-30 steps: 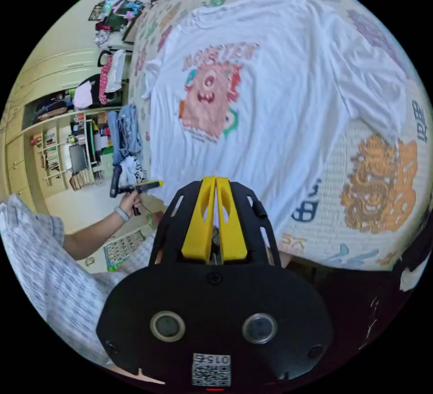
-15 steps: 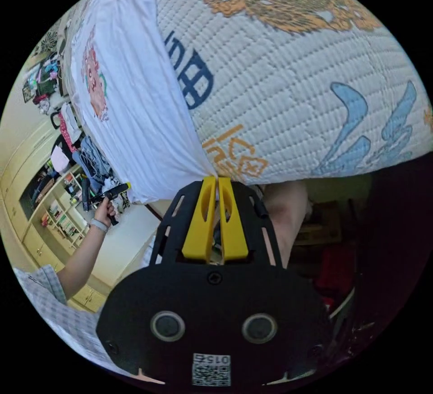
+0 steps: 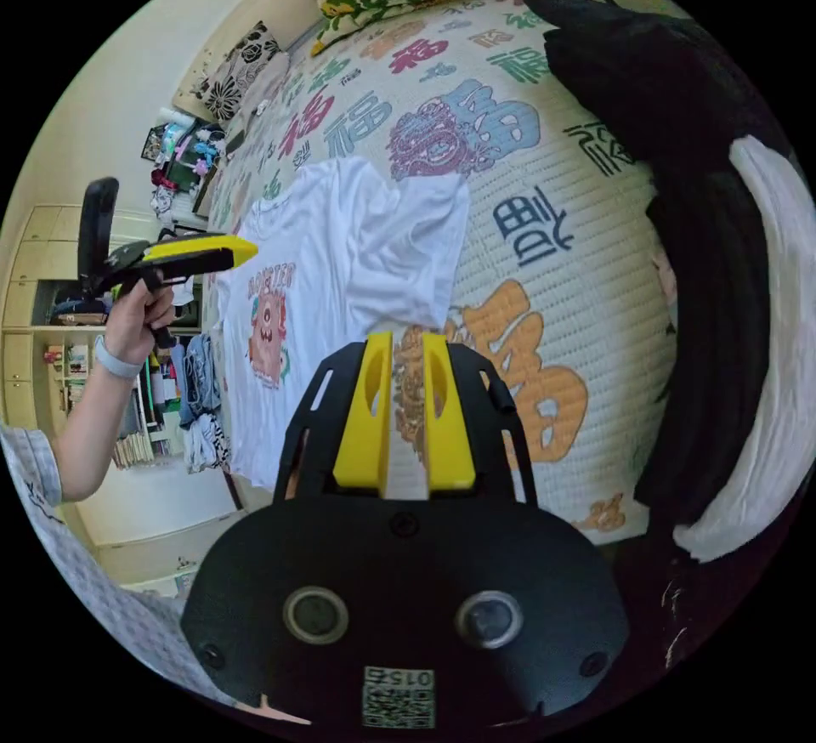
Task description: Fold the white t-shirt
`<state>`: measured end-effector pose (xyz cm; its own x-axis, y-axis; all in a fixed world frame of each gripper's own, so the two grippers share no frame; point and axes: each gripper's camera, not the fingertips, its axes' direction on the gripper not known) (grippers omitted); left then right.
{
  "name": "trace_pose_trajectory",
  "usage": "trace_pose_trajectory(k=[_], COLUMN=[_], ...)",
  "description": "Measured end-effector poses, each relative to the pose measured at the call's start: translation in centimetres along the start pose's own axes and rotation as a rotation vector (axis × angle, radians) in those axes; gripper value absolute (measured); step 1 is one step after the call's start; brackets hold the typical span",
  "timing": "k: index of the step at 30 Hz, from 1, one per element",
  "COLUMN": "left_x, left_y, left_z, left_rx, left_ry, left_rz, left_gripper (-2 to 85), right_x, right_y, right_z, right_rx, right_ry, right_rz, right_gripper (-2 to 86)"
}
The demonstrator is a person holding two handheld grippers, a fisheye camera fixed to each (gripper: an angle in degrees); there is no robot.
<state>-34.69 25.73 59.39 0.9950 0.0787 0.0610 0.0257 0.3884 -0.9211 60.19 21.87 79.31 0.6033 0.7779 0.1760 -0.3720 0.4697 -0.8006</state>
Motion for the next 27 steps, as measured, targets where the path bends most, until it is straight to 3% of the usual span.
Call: trace_pose_trajectory(k=[4,10,16,21,27], left_x=[3.3,7.7,10.5,11.4,12.0], left_y=[-11.4,-19.6,-23.7,-25.5,-25.8], left_z=[5.2,13.7,14.8,16.9,18.3], left_rx=[-0.094,-0.327,-0.219,-0.304,-0.346], left_ry=[0.086,0.058,0.073,0.173,0.109], left_rz=[0.107,0.217,0.273,0.326,0.406], left_gripper=[0.7,-0.4,-0.8,0.1,0.9], right_x=[2.7,5.2,7.4,8.5,9.4], right_y=[-1.0,1.7,5.1,5.9,6.6], right_z=[1.3,-1.7,-3.5,-4.2,-5.5], right_rx=[-0.087,-0.047,-0.024,-0.003,-0.009], right_ry=[-0.039,-0.136,-0.189,-0.233,-0.257], right_rz=[0.028,0.050,0.143,0.214,0.223], right_gripper=[5.5,0.1,-0.3,-0.2,-0.3])
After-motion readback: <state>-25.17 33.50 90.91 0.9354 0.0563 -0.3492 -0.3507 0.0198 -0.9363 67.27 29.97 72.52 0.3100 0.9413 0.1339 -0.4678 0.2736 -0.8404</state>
